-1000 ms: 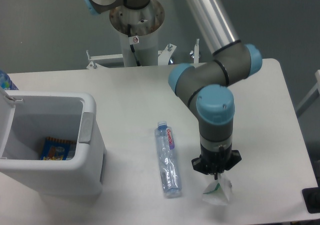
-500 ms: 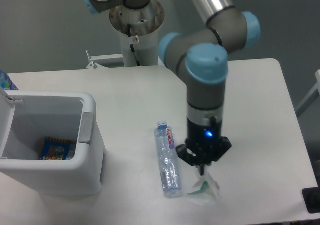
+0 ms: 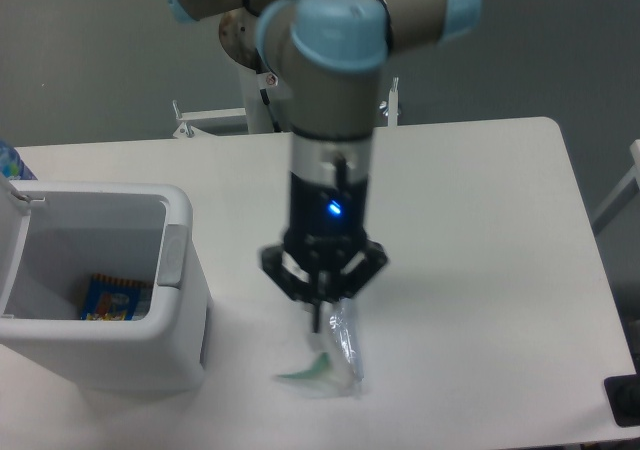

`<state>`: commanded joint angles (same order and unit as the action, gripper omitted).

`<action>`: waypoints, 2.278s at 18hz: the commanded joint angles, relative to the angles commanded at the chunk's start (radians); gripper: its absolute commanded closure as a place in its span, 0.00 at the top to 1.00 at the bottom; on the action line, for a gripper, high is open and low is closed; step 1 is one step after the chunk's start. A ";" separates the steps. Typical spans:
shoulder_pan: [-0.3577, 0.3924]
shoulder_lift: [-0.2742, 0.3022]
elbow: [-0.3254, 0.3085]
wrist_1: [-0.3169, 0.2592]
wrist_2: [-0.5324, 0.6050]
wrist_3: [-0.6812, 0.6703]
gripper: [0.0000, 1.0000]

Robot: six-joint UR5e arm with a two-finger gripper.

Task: Place the trash in the trash can
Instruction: 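Lift the wrapper and carry it over the white trash bin, then open the gripper to drop the wrapper into the bin, then move the open gripper over the red-labelled water bottle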

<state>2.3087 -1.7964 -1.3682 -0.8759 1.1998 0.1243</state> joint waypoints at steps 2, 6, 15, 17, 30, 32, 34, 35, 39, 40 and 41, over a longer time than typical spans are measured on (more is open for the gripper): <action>-0.023 0.014 -0.008 0.000 -0.031 -0.008 0.13; -0.034 0.026 -0.015 0.000 -0.064 -0.060 0.13; -0.092 0.098 -0.123 0.002 -0.155 -0.071 0.14; -0.110 0.101 -0.132 0.002 -0.155 -0.069 0.16; -0.059 0.098 -0.163 0.005 -0.147 0.011 1.00; -0.017 0.094 -0.152 0.003 -0.146 0.032 1.00; 0.021 0.077 -0.143 0.003 -0.144 0.058 1.00; 0.047 0.060 -0.137 0.003 -0.144 0.073 1.00; 0.103 -0.065 -0.039 0.000 -0.144 0.107 1.00; 0.103 -0.108 -0.007 -0.002 -0.144 0.098 1.00; 0.104 -0.144 0.012 -0.003 -0.141 0.094 1.00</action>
<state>2.4129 -1.9401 -1.3562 -0.8790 1.0584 0.2179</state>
